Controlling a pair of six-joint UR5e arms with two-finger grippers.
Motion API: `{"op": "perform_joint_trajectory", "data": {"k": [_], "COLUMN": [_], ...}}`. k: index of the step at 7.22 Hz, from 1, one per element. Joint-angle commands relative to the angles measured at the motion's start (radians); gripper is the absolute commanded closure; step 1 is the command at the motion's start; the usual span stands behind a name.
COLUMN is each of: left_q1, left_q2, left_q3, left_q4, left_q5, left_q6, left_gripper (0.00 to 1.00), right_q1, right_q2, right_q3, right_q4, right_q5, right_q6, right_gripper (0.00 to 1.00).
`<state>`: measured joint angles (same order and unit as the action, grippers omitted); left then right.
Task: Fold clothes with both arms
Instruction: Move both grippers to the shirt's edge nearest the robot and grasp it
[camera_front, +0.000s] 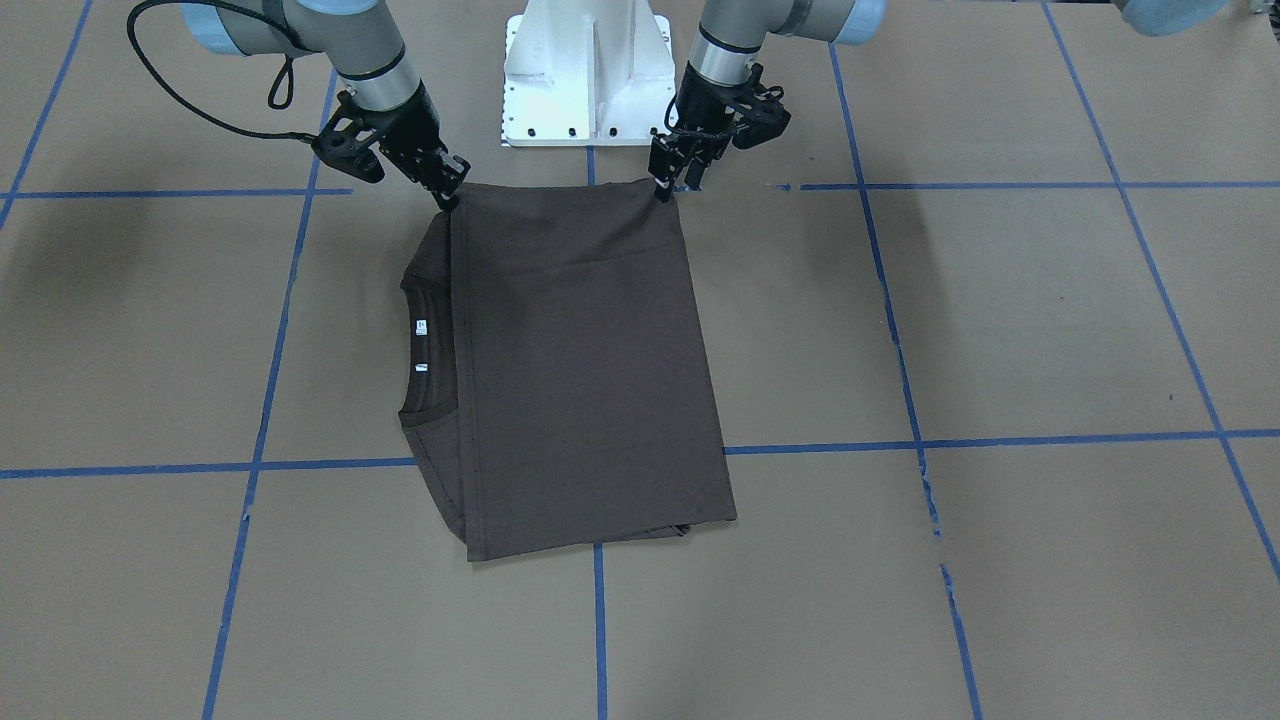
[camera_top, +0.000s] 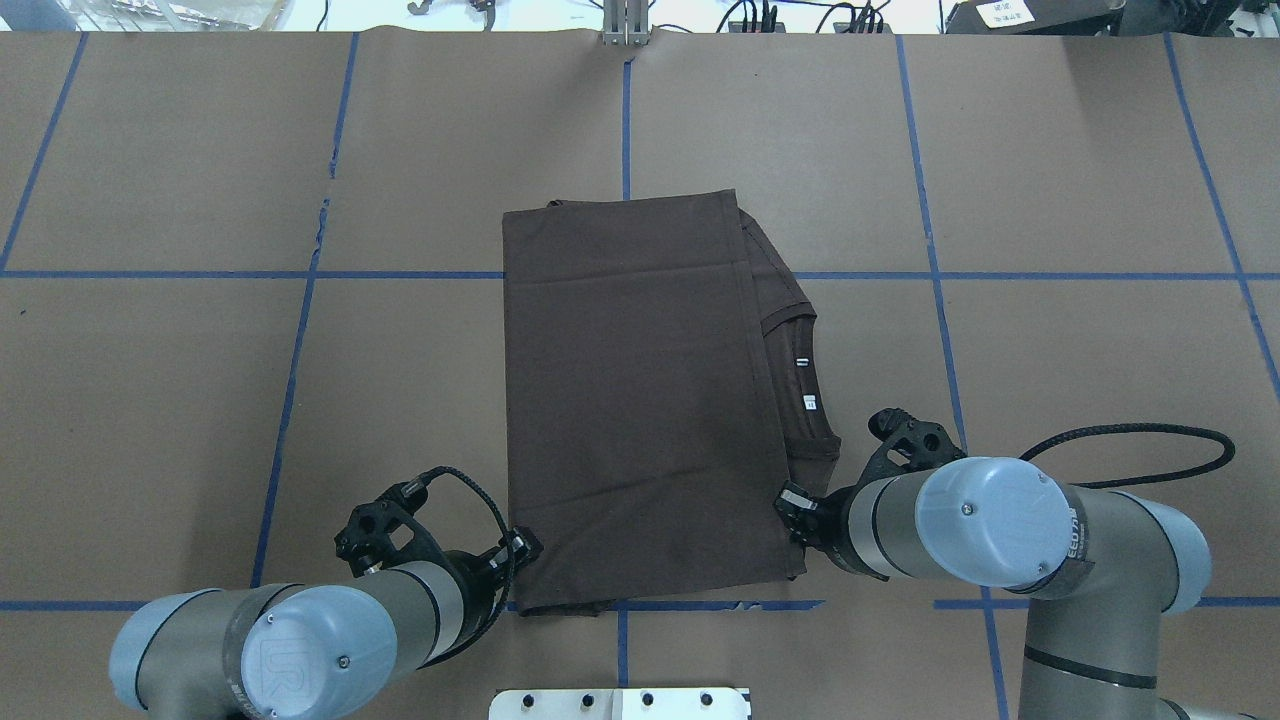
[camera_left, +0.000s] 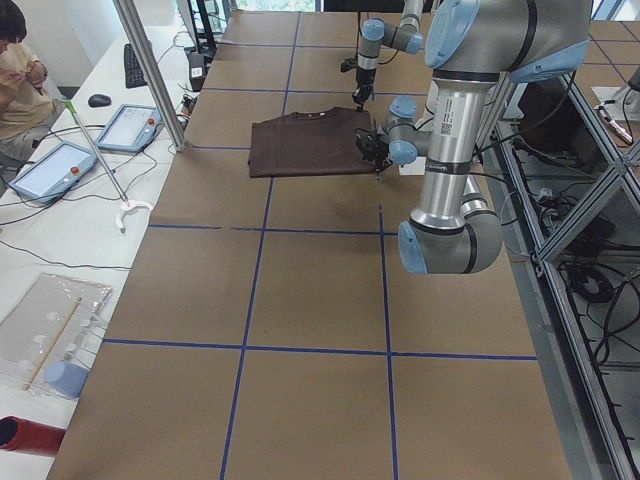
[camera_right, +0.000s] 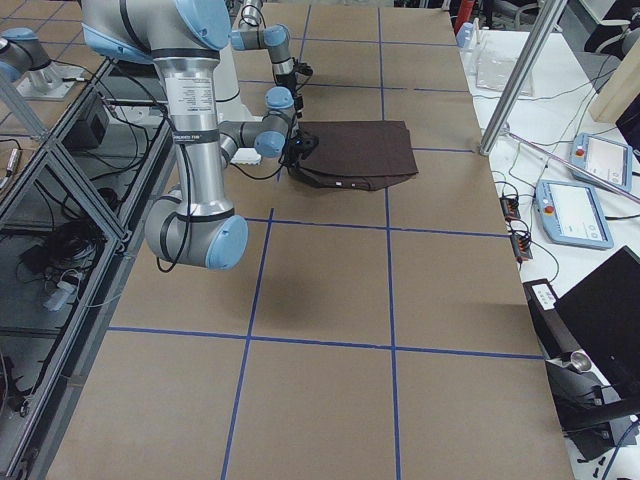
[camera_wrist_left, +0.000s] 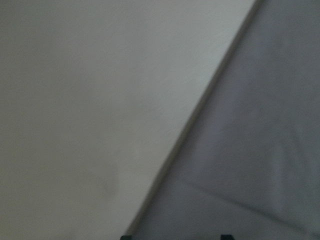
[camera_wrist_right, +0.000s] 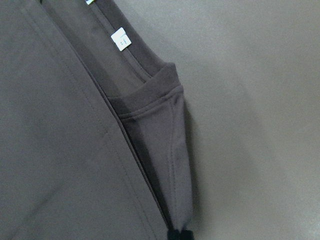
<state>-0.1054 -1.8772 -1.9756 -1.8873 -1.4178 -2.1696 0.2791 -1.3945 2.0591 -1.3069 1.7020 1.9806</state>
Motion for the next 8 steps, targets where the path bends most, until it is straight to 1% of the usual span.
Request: {"op": "perform_joint_trajectory", "data": {"k": [1, 2, 3, 4, 5, 6, 8], "left_q1": [0.041, 0.055, 0.055, 0.055, 0.055, 0.047, 0.036], "left_q2": [0.003, -0.006, -0.010, -0.010, -0.011, -0.010, -0.010], "left_q3": [0.007, 0.009, 0.011, 0.012, 0.011, 0.012, 0.005], "left_q4": [0.001, 0.001, 0.001, 0.001, 0.001, 0.001, 0.001], "left_q5": [0.005, 0.003, 0.002, 0.002, 0.002, 0.005, 0.005], "left_q6": [-0.024, -0.027, -0.027, -0.027, -0.027, -0.023, -0.012], "left_gripper": [0.35, 0.37, 0.44, 0.56, 0.81, 1.00, 1.00], "right_q1": [-0.015, -0.017, -0.017, -0.018, -0.020, -0.018, -0.020], "right_q2": [-0.001, -0.001, -0.001, -0.001, -0.001, -0.003, -0.001], "right_q3": [0.001, 0.001, 0.001, 0.001, 0.001, 0.001, 0.001], "right_q4": [0.000, 0.000, 0.000, 0.000, 0.000, 0.000, 0.000], "right_q5": [-0.004, -0.005, -0.005, -0.005, -0.007, -0.007, -0.007], "right_q6": [0.003, 0.003, 0.003, 0.003, 0.003, 0.003, 0.003], "right_gripper": [1.00, 1.00, 1.00, 1.00, 1.00, 1.00, 1.00]}}
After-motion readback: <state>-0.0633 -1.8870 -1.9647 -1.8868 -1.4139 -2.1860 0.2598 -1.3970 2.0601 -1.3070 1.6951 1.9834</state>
